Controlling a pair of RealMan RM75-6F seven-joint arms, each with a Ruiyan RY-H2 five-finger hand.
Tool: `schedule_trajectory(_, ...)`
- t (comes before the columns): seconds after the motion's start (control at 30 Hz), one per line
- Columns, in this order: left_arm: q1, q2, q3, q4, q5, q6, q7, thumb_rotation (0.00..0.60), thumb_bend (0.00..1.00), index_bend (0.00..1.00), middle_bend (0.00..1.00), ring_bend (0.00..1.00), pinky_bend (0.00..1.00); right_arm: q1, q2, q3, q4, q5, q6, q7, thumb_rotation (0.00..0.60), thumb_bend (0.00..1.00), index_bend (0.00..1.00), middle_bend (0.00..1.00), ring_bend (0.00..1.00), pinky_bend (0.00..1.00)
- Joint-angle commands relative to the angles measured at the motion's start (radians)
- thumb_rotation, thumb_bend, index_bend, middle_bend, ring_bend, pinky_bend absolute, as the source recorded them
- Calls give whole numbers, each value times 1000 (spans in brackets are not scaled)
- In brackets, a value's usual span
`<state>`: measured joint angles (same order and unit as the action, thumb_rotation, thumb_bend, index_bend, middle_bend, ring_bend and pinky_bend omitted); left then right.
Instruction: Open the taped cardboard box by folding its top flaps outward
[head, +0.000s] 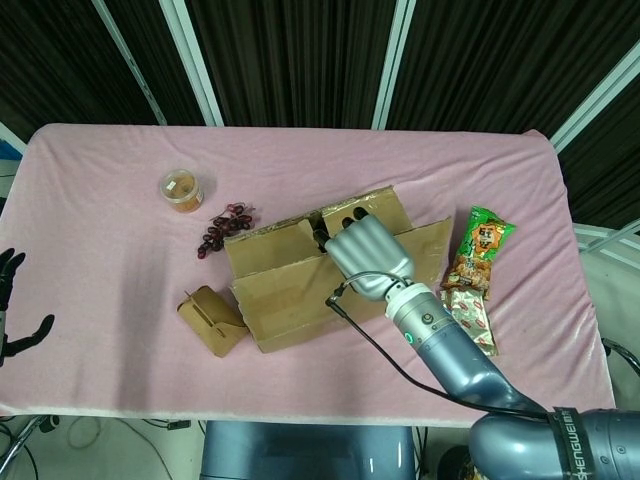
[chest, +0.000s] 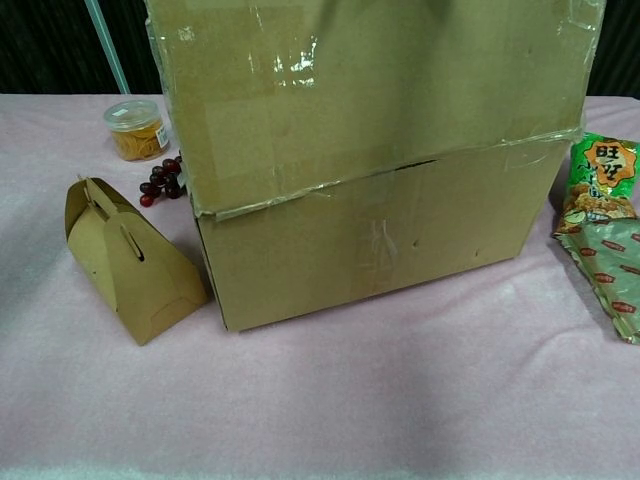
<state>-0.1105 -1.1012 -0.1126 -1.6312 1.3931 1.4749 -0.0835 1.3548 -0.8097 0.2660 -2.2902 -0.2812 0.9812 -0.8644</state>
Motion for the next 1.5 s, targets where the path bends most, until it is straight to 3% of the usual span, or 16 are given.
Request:
schedule_trajectory(0.03,0,1,1,0,3,0,1,600,257,0,0,0,0,21,40,-9,-30,24,-12,-10,600,296,222,548,323,246)
schedule_trajectory(0.33,1,2,2,0,7,1,-2,600,256,0,0,0,0,22,101,-30,-66,33,-25,7,599,159,182,488,258,240)
schedule_trajectory(0.77,4,4,7,-1,18,3,-1,600,256,0,0,0,0,-34,188,-80,-66,-62,-130,59,592,153,171,462,225,240)
schedule_trajectory(0.93,3,3,8,-1,19,1,0,600,256,0,0,0,0,-61,240,-67,-66,-127,-182,111,590,153,171,476,230,239)
schedule_trajectory(1.27,4,5,6,-1,20,3,-6,600,256,0,0,0,0,-104,417,-45,-66,-207,-421,235,567,148,171,484,233,240)
schedule_trajectory(1.5,5,4,8,1,26,6,-5,600,256,0,0,0,0,-150,533,12,-66,-299,-572,366,568,148,171,486,234,240)
